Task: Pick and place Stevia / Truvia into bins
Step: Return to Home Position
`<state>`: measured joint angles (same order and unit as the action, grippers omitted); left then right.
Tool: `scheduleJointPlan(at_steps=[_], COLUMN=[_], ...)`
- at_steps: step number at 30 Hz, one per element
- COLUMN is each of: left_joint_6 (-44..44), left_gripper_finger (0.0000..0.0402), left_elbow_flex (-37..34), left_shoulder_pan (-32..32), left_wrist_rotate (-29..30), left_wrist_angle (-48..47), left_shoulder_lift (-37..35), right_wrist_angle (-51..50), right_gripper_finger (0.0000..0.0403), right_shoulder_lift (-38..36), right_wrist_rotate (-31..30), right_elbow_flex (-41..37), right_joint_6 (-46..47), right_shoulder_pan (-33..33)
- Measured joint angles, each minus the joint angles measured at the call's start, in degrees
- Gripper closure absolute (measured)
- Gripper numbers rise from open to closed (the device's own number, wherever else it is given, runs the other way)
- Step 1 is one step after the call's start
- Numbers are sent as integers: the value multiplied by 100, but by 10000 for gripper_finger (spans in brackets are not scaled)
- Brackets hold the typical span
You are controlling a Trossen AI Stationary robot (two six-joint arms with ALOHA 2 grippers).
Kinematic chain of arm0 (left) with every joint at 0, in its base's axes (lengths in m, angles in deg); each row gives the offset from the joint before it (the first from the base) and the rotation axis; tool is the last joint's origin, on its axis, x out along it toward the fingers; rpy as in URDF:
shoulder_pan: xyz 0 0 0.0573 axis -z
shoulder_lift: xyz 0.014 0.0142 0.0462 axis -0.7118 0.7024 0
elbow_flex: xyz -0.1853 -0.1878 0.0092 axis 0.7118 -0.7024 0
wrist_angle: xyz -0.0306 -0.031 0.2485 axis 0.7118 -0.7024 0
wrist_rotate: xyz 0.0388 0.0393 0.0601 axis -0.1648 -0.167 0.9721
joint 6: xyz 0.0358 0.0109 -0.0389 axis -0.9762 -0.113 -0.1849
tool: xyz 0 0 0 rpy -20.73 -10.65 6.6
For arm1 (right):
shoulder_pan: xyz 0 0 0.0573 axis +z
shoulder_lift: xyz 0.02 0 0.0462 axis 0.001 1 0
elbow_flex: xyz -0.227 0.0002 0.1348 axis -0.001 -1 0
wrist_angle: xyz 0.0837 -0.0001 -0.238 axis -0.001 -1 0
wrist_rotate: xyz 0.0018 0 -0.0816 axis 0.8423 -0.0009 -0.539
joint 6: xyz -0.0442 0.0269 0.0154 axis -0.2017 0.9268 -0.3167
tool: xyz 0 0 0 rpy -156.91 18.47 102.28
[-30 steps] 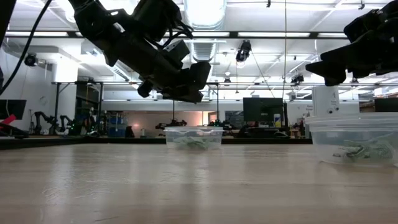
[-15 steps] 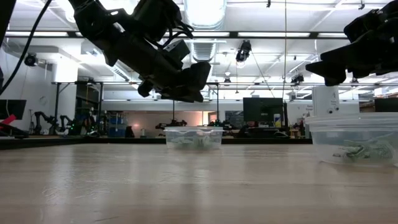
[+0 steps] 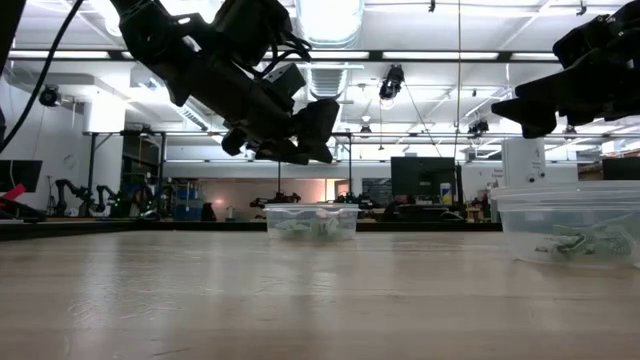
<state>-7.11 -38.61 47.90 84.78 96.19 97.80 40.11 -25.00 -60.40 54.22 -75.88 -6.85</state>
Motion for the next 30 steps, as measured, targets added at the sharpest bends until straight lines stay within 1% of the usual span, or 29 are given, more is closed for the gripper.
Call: scheduleJointPlan(at_steps=[3,9,10,11,12,14,15,16,17,20,23,27,30], left_joint_6=[81,605,566,371,59,-660,-926,-1095,-1190,-1432,-1637,-1670,-1827], left_gripper_finger=[193,193,193,193,193,193,193,193,193,193,193,193,193], left_elbow_flex=[5,21,4,-11,-11,-19,-26,-35,-56,-243,-703,-1659,-2397], left_shoulder_pan=[0,1,0,-3,-10,-31,-44,-55,-74,-190,-294,-410,-447], left_wrist_rotate=[-2,-63,-254,-598,-1085,-2251,-2721,-3090,-3305,-3743,-4144,-4205,-4182], left_wrist_angle=[0,6,-8,-12,-2,0,23,122,298,1024,1834,2851,3369], left_shoulder_lift=[0,43,45,44,44,46,44,43,39,-66,-224,-695,-1300], right_wrist_angle=[0,0,1,0,2,2,2,2,2,2,4,4,2], right_gripper_finger=[149,148,148,150,151,152,153,154,154,152,149,147,150], right_shoulder_lift=[0,0,0,0,0,0,0,0,0,0,0,0,0], right_wrist_rotate=[0,0,0,-1,-2,-1,-2,-2,0,-2,-1,-1,-2], right_elbow_flex=[0,0,0,0,0,0,0,0,0,0,0,0,0], right_joint_6=[1,-1,-1,0,-1,0,-1,-1,1,1,-1,0,-1], right_shoulder_pan=[-1,-1,1,1,0,1,1,1,1,1,1,1,1])
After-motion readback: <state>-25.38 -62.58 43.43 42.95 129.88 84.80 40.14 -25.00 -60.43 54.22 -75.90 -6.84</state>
